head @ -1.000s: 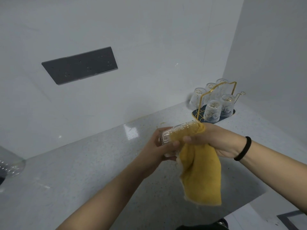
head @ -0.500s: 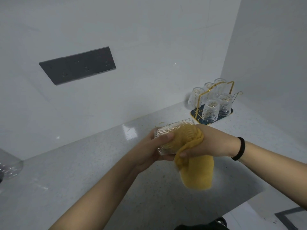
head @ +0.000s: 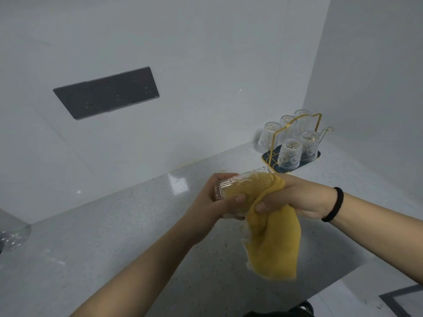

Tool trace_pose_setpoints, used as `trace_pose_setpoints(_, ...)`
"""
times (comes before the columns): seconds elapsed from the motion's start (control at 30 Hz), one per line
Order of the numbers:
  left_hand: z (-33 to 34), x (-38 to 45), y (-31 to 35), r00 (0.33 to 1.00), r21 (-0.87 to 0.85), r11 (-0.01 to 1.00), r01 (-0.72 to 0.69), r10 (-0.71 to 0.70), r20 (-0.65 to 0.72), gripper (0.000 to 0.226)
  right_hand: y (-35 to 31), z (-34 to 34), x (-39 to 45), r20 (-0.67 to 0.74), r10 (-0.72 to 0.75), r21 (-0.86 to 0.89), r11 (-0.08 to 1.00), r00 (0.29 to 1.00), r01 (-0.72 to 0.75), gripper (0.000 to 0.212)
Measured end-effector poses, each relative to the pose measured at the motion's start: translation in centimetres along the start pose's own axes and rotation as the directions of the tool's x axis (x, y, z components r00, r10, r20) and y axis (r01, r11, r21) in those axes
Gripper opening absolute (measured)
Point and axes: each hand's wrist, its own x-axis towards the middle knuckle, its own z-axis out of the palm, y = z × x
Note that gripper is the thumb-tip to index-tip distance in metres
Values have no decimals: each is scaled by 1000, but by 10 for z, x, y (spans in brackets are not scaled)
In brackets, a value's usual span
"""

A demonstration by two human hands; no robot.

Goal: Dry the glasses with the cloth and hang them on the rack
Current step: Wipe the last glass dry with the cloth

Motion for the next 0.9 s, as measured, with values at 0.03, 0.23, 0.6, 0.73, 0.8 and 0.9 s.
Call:
trace_pose_setpoints(0.03,0,-1,-1,999,-64,997,43,-40,37,73,-5,4,-1,58,6,-89,996,998,-1,52)
trace_pose_setpoints(0.23,-1,-7,3,908,-173,914,367,-312,278,91,1,18,-4,133,-72,-842,518,989,151,29)
trace_pose_setpoints(0.6,0,0,-7,998,-48,998,44,-42,42,93,-3,-3,2,-169,28,-216,974,985,-65,40)
trace_pose_setpoints(0.73,-4,-2,1,947,-268,911,313,-279,157,69,-8,12,-2,-133,-54,-736,675,990,-62,32)
trace_pose_setpoints(0.8,-4,-3,5,920,-253,889,381,-339,195,51,-9,9,-5,-111,-42,-752,657,993,-57,33)
trace_pose_setpoints(0.9,-1,-1,2,974,-65,976,207,-199,111,74,-11,2,-3,-172,-30,-626,775,985,-86,27)
